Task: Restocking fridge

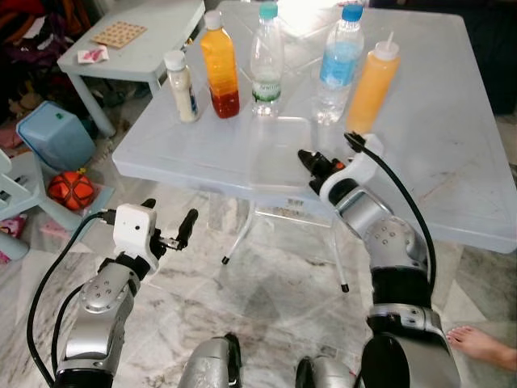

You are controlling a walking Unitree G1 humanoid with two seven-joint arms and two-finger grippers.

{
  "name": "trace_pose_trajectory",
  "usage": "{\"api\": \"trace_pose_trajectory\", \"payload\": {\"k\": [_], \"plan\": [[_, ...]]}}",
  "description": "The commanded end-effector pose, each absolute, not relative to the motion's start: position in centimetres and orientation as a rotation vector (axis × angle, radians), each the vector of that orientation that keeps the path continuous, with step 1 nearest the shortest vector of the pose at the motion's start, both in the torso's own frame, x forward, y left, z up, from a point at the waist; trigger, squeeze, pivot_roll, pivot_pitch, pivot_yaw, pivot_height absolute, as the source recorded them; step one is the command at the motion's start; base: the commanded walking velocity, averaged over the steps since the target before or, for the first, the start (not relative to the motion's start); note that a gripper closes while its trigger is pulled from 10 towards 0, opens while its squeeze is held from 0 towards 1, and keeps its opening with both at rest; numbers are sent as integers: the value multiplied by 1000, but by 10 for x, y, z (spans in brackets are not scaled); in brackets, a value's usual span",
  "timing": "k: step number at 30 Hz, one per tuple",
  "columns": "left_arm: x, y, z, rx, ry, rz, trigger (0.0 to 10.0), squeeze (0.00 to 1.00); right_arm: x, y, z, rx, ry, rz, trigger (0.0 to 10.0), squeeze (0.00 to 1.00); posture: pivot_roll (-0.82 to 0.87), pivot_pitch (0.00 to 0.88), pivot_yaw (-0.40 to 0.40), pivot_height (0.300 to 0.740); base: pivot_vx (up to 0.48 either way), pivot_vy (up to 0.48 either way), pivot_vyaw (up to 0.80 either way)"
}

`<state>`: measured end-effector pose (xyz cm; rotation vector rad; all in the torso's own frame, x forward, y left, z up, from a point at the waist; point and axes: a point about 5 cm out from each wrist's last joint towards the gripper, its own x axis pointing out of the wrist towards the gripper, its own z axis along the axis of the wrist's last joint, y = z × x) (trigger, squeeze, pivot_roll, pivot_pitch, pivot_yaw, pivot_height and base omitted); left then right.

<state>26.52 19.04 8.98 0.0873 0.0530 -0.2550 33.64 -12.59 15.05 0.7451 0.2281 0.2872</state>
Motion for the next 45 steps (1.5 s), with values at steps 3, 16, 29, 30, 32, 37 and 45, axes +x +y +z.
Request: {"api": "trace_pose_trajectory", "payload": {"k": [3,16,29,30,32,37,45], "plan": [[272,193,88,91,53,-179,10000,0,325,-119,161,669,174,374,0,0,35,35,50,740,0,0,0],[280,175,76,49,82,-190,10000,0,301,-162,153,375,121,265,10000,0,-27,3,97,740,0,0,0],[274,181,62,35,123,-83,10000,0,294,-170,158,408,-9,74,10000,0,-17,0,76,740,0,0,123],[277,180,64,37,110,-87,10000,0,294,-169,160,386,-22,76,10000,0,-18,0,77,740,0,0,800],[281,178,68,44,91,-93,10000,0,294,-167,163,362,-37,84,10000,0,-20,0,76,740,0,0,800],[296,178,80,63,44,-71,10000,0,299,-159,169,367,-58,117,10000,0,-27,0,69,740,0,0,800],[295,185,73,85,62,9,10000,0,296,-150,164,373,-39,147,10000,0,-23,0,58,740,0,0,800]]}}
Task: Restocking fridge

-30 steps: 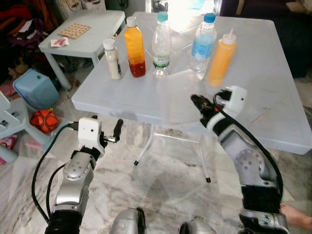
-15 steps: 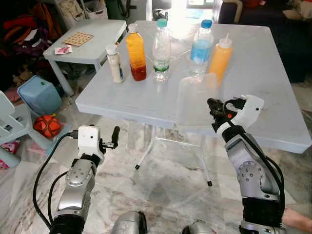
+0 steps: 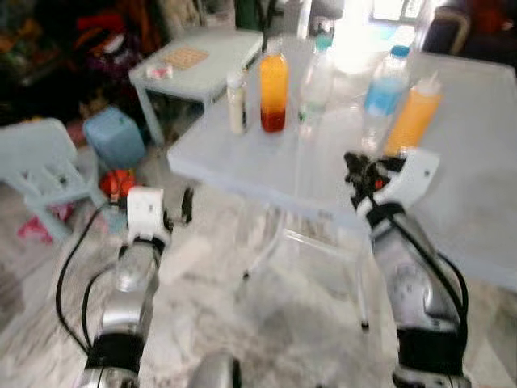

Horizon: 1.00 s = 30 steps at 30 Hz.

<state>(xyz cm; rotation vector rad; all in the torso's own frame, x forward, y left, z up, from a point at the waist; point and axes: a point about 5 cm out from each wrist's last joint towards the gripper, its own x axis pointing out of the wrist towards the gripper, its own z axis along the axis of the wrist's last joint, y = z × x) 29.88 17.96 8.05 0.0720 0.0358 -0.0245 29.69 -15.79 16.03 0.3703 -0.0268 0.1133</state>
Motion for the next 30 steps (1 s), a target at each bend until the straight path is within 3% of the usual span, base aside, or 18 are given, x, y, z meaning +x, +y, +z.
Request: {"api": "trace_pose_trajectory", "payload": {"k": [1,8,20,30], "plan": [[295,185,73,87,63,12,10000,0,296,-149,163,375,-37,149,10000,0,-23,0,58,740,0,0,800],[293,177,73,48,50,-33,10000,0,295,-146,162,356,-39,164,10000,0,-5,0,46,740,0,0,800],[268,193,66,78,46,28,10000,0,292,-158,148,304,-11,147,10000,0,33,0,20,740,0,0,800],[238,210,53,111,96,90,10000,0,296,-149,142,320,12,172,10000,0,63,0,11,740,0,0,800]]}}
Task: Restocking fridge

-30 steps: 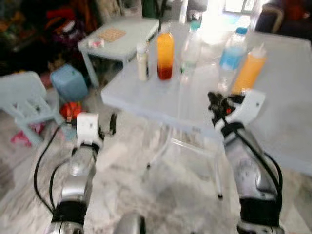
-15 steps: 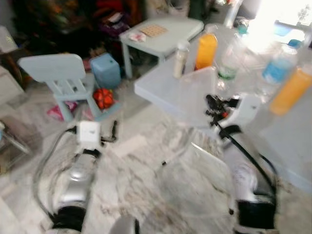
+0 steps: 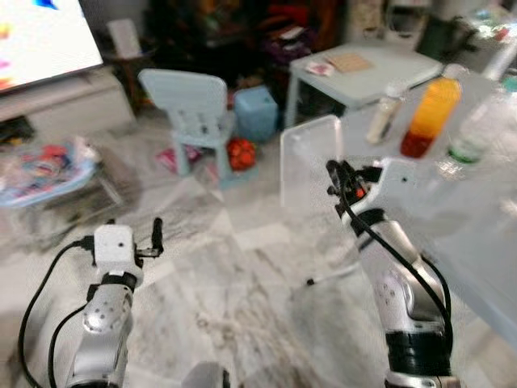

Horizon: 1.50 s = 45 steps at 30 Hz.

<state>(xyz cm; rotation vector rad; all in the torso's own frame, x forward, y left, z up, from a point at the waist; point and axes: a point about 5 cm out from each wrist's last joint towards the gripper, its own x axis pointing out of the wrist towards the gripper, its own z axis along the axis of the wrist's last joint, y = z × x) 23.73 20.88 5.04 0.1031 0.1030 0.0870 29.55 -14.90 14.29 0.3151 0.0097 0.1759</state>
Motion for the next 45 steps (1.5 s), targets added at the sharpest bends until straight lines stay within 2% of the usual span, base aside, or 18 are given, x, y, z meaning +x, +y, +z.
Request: {"api": "trace_pose_trajectory", "payload": {"k": [1,10,30,38,45], "plan": [[239,209,52,112,99,86,10000,0,296,-151,139,325,20,160,10000,0,63,0,11,740,0,0,800],[255,193,63,93,68,9,10000,0,300,-146,147,315,-5,196,10000,0,48,0,7,740,0,0,800],[259,192,64,94,75,4,10000,0,302,-145,148,319,-14,201,10000,0,41,0,25,740,0,0,800],[244,202,55,91,111,23,10000,0,298,-149,141,315,7,193,10000,0,42,0,27,740,0,0,800],[251,196,57,79,110,-7,10000,0,297,-145,138,315,20,204,10000,0,43,0,25,740,0,0,800]]}}
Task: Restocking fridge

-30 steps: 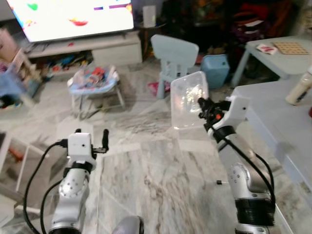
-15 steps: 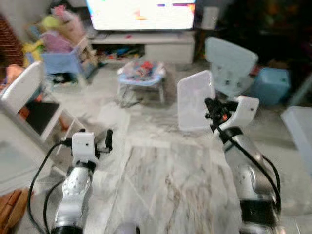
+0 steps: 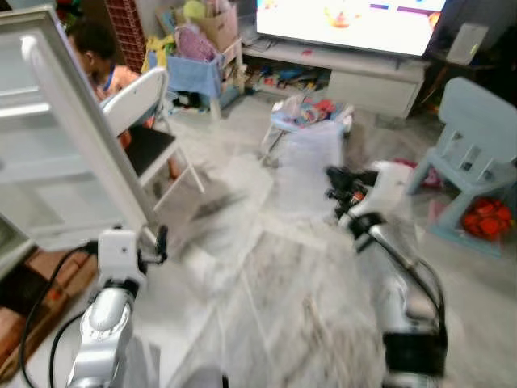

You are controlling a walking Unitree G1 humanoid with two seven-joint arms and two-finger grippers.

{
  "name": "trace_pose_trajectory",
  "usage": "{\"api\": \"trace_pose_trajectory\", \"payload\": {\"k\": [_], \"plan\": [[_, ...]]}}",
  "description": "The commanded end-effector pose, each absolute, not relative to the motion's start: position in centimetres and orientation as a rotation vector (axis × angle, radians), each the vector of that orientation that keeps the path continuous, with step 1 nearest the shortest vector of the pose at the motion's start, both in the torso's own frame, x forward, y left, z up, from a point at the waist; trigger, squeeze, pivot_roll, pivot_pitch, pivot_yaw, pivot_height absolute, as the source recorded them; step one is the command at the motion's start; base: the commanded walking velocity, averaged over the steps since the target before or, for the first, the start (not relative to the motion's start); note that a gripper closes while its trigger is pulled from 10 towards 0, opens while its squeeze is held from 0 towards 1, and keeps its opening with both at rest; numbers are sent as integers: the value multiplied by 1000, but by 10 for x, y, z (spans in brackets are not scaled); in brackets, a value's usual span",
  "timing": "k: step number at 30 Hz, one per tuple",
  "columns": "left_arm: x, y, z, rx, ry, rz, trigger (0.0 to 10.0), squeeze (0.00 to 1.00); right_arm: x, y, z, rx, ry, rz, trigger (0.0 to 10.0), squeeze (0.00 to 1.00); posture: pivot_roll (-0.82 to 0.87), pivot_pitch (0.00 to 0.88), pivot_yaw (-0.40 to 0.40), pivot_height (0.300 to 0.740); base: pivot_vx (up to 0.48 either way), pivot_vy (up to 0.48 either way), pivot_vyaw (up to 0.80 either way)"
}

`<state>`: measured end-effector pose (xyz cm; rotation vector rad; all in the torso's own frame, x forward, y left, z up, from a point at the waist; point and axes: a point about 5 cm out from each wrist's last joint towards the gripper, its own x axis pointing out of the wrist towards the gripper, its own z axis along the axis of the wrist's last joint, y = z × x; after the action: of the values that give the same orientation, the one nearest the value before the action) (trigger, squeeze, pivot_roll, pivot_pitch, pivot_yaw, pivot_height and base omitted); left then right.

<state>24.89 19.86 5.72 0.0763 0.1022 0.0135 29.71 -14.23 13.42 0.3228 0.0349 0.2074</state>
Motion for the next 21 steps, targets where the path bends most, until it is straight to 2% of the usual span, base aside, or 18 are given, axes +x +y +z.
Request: {"api": "trace_pose_trajectory", "payload": {"k": [1,9,21], "plan": [[251,195,57,80,109,-8,10000,0,297,-145,138,314,19,205,10000,0,33,0,28,740,0,0,800],[258,201,61,94,99,-5,10000,0,294,-149,138,315,23,202,10000,0,20,0,33,740,0,0,800],[253,196,57,88,112,-20,10000,0,293,-141,138,317,29,230,10000,0,30,0,30,740,0,0,800]]}}
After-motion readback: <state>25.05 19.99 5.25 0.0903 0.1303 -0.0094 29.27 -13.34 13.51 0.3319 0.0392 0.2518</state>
